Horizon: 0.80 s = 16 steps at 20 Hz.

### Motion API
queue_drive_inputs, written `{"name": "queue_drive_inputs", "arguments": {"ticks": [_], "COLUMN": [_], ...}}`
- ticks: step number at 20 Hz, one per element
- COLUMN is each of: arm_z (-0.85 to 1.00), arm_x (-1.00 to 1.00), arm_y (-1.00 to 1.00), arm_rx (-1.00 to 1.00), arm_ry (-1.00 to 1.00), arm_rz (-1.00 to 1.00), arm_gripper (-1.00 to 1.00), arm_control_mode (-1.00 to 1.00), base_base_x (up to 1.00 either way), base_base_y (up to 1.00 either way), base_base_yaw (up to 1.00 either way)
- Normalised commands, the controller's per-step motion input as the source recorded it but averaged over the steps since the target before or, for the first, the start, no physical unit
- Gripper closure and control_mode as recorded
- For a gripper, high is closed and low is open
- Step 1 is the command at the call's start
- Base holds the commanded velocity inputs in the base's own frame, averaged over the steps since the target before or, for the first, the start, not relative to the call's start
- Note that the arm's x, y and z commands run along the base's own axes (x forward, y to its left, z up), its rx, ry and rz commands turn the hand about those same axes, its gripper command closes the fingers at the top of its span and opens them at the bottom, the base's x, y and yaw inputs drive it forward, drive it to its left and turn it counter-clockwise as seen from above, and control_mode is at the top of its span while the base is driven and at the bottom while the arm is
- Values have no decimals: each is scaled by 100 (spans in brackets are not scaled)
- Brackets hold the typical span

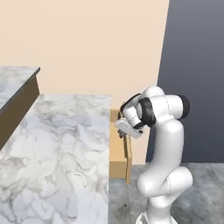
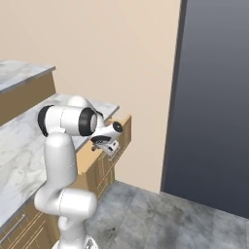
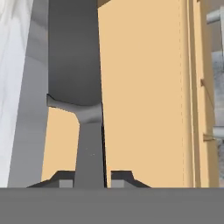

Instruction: Pick up the metallic utensils from the counter and place them in the open drawer. Make sure not to pick up any wooden utensils.

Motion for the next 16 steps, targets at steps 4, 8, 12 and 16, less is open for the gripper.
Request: {"name": "queue_drive_inputs", "arguments": {"ticks": [4,8,12,16], "arm_z": [-90,-99,-98,-94], "arm_x": [-17,-25,-27,-18], "arm_y": [-65,-92,-100,-100], "arm_rx": [-14,-16,-12,-6], "arm_ry": [-8,-4,0,0], "arm_rz": [12,13,11,9], "arm_gripper": [100,100,100,100], "arm_control_mode": [-100,-100,-100,-100], "base_base_x": [0,0,0,0], "base_base_y": [0,0,0,0], "base_base_yaw": [0,0,0,0]}}
